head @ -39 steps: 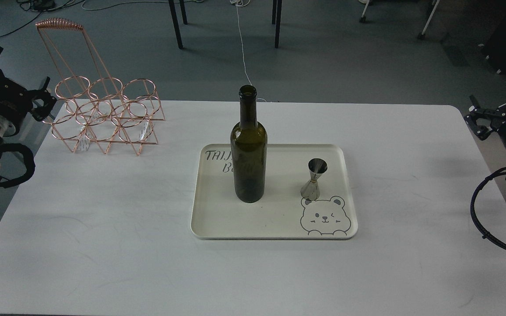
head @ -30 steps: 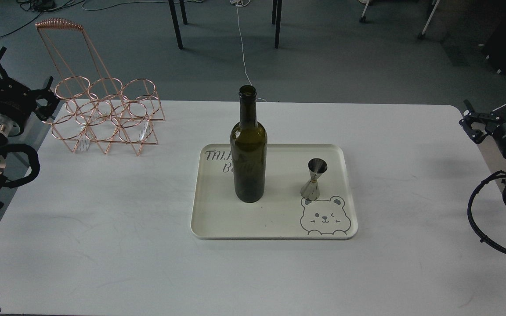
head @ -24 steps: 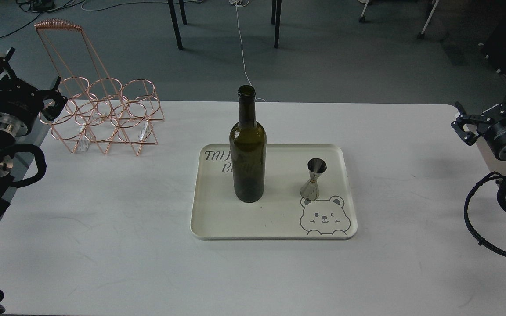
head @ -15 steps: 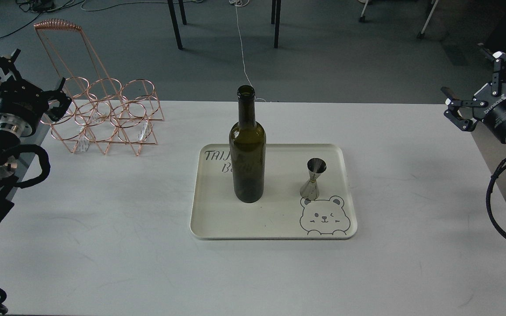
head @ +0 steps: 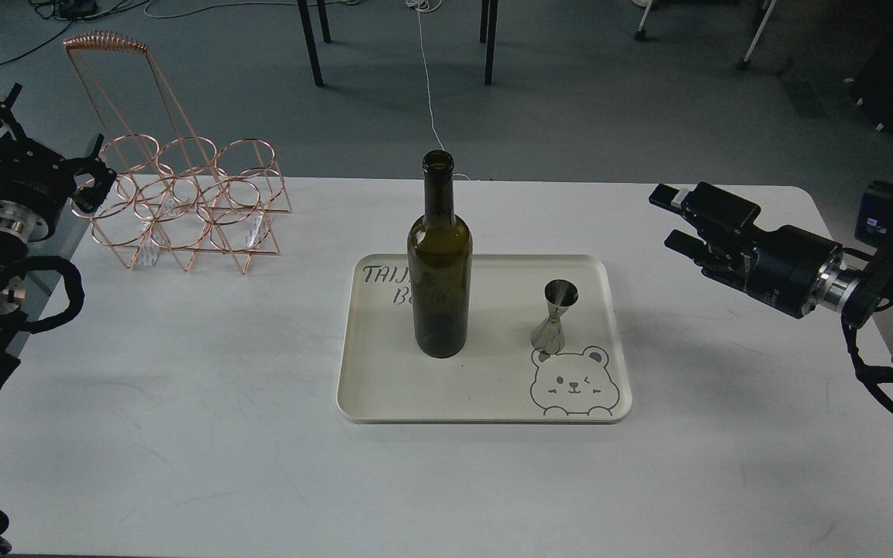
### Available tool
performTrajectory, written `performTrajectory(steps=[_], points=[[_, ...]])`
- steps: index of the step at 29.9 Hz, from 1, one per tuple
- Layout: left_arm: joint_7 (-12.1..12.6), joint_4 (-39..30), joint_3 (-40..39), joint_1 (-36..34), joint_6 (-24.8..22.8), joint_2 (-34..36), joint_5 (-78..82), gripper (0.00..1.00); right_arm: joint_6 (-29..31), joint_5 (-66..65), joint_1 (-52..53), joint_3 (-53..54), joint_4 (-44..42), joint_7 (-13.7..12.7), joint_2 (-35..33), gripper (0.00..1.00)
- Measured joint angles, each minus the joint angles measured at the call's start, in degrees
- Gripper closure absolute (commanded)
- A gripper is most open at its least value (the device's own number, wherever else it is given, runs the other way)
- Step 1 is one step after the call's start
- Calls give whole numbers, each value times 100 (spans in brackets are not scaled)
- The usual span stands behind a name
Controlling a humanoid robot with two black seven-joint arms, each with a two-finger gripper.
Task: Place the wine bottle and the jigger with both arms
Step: 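Reach the right gripper to the metal jigger on the tray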
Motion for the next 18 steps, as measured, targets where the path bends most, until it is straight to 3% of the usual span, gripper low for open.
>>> performTrajectory(steps=[8,14,18], points=[[-4,0,-4,14,0,47,-8,1,-863,-3175,-58,-427,97,300,72,1],[-5,-3,0,53,0,136,-8,1,-1479,-4562,-15,-1073,75,365,78,2],[-12,-4,0,58,0,166,-8,1,-1578,-5222,6,-1199,-41,367,276,2]])
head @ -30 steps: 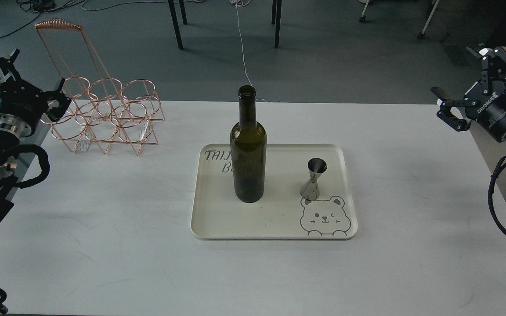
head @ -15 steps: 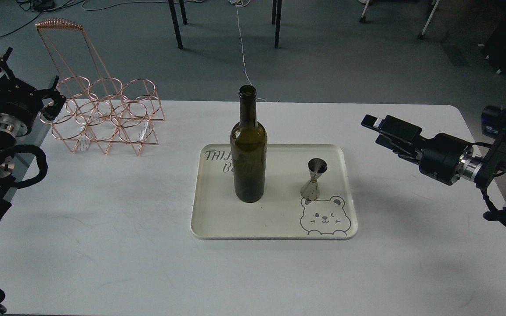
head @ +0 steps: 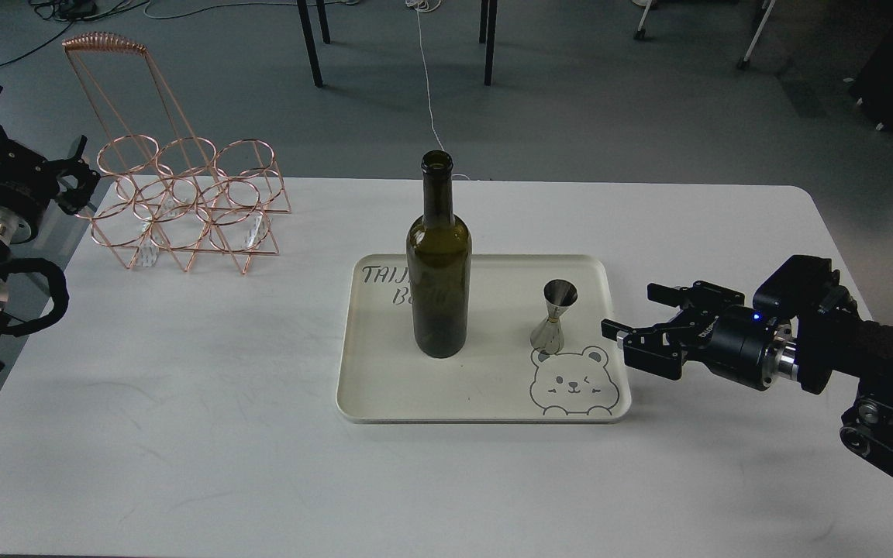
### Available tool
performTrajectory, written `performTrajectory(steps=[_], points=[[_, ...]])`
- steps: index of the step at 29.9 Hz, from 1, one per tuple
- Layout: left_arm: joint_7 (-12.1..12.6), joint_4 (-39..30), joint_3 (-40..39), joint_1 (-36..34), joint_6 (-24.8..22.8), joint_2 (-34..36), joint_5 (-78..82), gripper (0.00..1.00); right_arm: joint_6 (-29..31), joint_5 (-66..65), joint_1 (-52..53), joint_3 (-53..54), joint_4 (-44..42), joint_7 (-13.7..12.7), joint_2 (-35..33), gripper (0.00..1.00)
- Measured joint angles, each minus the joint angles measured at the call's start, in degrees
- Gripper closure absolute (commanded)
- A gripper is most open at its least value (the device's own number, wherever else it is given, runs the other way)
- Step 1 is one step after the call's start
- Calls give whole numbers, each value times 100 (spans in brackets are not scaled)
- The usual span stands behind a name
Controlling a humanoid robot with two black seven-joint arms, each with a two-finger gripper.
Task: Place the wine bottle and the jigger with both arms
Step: 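Reach the right gripper to the metal jigger on the tray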
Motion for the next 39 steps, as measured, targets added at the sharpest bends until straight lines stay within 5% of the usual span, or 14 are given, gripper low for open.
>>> performTrajectory(steps=[11,23,39], points=[[-24,4,0,7,2,7,6,1,-15,-612,307,-45,-981,35,1091,3],[-75,7,-9,32,1,18,0,1,-7,-636,365,-181,-1331,144,1514,35],[-76,-9,-10,27,1,-2,-9,1,-12,-821,511,-293,-1452,140,1578,44]])
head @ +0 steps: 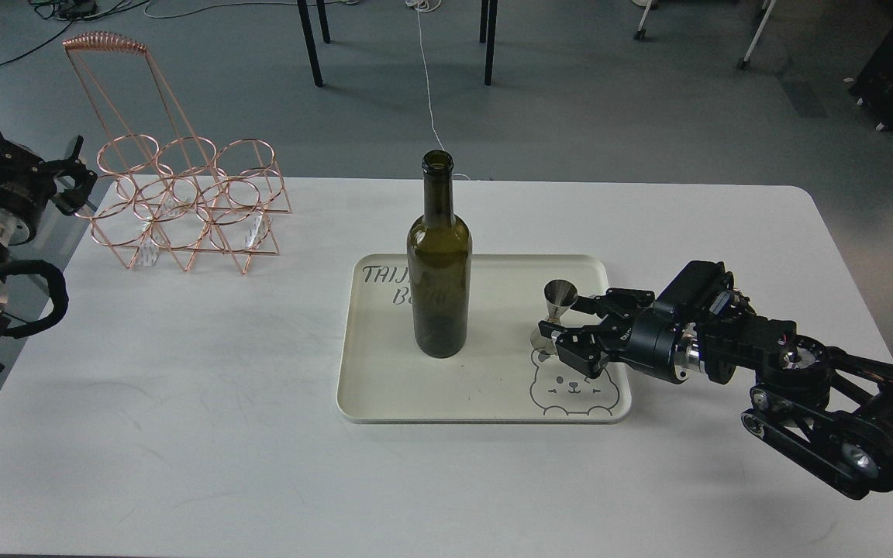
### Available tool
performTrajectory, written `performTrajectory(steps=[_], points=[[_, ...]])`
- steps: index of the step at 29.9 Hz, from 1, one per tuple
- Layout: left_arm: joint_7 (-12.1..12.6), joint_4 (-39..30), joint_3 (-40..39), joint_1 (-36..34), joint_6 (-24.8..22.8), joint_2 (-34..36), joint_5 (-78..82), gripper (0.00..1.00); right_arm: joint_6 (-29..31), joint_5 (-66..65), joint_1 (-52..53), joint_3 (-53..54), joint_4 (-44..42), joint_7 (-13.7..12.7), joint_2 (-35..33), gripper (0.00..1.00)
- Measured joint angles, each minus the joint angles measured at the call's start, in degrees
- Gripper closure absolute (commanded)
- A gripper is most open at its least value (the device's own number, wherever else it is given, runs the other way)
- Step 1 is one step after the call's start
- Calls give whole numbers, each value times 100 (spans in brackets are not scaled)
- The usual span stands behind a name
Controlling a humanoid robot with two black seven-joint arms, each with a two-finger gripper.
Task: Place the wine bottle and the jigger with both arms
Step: 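Reach the right gripper to the metal jigger on the tray, then close the right gripper on the jigger and lift it, then carry the jigger off the tray and lower it onto the table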
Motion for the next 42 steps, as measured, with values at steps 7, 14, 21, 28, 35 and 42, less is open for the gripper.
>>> performTrajectory(steps=[7,14,21,28,35,42], points=[[0,-2,1,-15,-1,-4,8,1,0,-35,20,1,-45,-22,99,47],[1,-3,2,-16,-1,-9,9,1,0,-55,120,4,-63,-26,209,63],[6,-3,2,-16,-1,-9,9,1,0,-208,131,-49,-115,-27,207,81],[4,-2,2,-9,-1,-9,9,1,-1,-222,118,-53,-150,-28,205,95],[0,-2,1,-9,-1,-9,9,1,-89,-204,143,-10,-146,-27,216,99],[0,-7,2,-31,-1,-8,9,1,-515,-149,160,334,-42,-35,-94,99]])
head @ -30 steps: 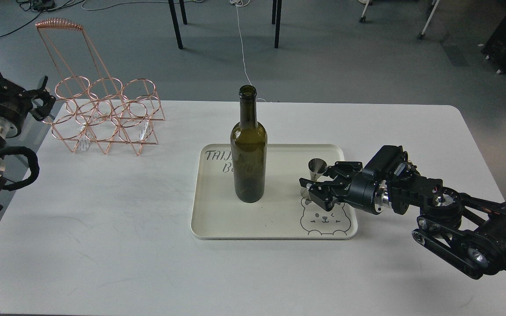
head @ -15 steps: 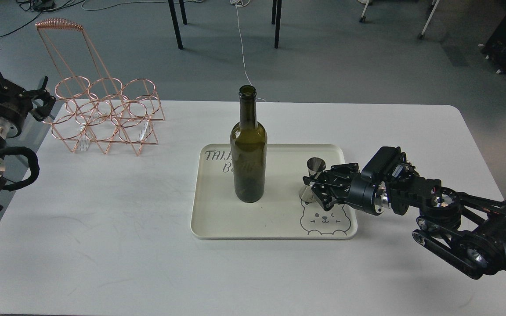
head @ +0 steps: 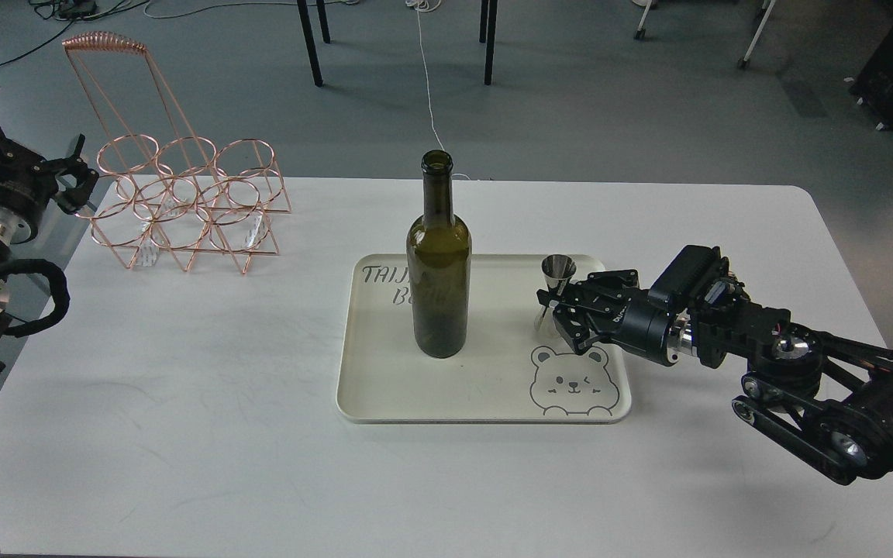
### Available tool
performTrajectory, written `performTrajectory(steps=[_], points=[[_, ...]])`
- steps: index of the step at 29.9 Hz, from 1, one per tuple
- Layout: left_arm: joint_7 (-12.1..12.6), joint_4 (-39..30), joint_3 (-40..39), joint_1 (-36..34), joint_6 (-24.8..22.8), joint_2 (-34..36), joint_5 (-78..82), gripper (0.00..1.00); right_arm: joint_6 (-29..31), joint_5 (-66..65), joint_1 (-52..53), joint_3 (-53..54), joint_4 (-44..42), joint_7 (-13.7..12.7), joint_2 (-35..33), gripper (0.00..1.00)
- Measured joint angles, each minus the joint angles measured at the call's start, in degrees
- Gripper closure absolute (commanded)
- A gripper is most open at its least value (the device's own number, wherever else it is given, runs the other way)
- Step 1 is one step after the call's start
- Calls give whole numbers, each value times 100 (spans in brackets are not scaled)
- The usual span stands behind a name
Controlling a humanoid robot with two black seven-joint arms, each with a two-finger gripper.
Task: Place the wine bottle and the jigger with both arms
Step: 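Carry the jigger off the tray and lower it onto the table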
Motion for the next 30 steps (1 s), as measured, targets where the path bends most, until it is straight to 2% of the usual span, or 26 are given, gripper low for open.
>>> performTrajectory(steps=[4,12,18,30], points=[[0,-14,0,-4,0,24,2,1,-246,45,-112,392,169,-52,-336,99],[65,-143,9,21,0,148,19,1,-890,60,-938,1380,162,-488,-778,99],[88,-278,9,31,0,239,19,1,-1075,62,-1728,2010,-68,-548,-847,99],[89,-303,132,32,0,233,18,1,-1715,69,-2439,2097,-705,-582,-753,91]])
